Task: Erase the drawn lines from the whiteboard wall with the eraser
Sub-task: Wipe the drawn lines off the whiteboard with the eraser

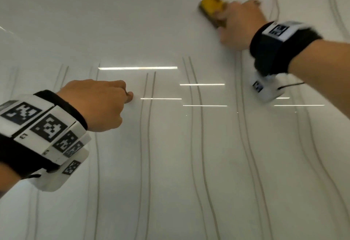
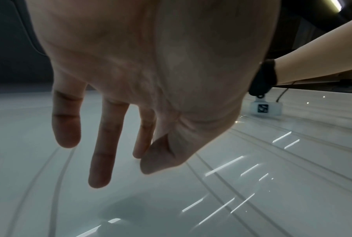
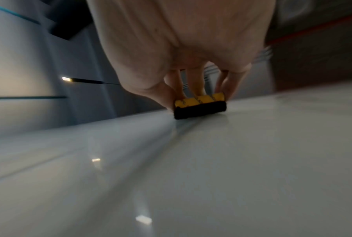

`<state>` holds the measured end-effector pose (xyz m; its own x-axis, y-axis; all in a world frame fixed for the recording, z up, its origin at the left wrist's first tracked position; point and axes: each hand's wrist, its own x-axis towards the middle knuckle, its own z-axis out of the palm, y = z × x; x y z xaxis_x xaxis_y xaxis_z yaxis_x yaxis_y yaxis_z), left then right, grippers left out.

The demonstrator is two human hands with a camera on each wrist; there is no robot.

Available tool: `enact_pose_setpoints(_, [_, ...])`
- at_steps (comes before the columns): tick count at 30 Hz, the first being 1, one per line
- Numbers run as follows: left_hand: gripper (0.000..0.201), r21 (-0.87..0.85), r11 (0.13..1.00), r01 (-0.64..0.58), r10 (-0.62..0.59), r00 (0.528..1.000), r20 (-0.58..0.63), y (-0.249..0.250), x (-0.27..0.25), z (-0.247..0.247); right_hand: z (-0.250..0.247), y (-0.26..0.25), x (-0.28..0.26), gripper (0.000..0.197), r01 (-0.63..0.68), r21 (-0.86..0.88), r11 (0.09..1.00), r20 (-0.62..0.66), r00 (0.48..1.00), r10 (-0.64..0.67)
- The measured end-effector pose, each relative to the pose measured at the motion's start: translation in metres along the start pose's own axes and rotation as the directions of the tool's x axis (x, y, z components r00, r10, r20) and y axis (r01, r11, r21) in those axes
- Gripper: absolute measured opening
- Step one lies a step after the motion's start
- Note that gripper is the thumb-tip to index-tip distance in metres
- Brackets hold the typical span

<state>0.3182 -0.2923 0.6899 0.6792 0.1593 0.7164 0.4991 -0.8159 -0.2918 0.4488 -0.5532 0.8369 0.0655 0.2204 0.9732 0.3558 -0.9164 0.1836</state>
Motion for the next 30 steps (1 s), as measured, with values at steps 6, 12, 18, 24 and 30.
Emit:
enact_pose_setpoints(6, [0.060, 0.010, 0.999, 0.047, -0.047, 0.999, 0.026, 0.012, -0.002, -0.009, 0.010, -0.035, -0.051, 0.050, 0.473, -0.104, 0.875, 0.084, 0.881, -0.466])
enact_pose_setpoints(12, [0.046, 0.038, 0.998, 0.044, -0.045, 0.999, 0.024, 0.013, 0.000, -0.011, -0.004, 0.094, -0.012, 0.046, -0.178, -0.150, 0.973, -0.086, 0.982, 0.166])
enact_pose_setpoints(18, [0.041, 0.085, 0.996, 0.014, -0.016, 1.000, 0.023, 0.010, 0.017, -0.012, 0.007, 0.009, -0.072, 0.049, 0.275, -0.053, 0.960, 0.082, 0.959, -0.270])
enact_pose_setpoints(24, [0.039, 0.124, 0.992, -0.003, -0.004, 0.999, 0.053, 0.010, 0.011, -0.007, -0.002, 0.080, -0.054, 0.050, 0.115, -0.153, 0.981, 0.022, 0.993, -0.113])
enact_pose_setpoints(30, [0.036, 0.086, 0.996, -0.005, 0.005, 1.000, 0.002, 0.007, 0.017, -0.005, -0.005, 0.027, -0.030, 0.058, -0.027, -0.141, 0.990, 0.058, 0.998, 0.035])
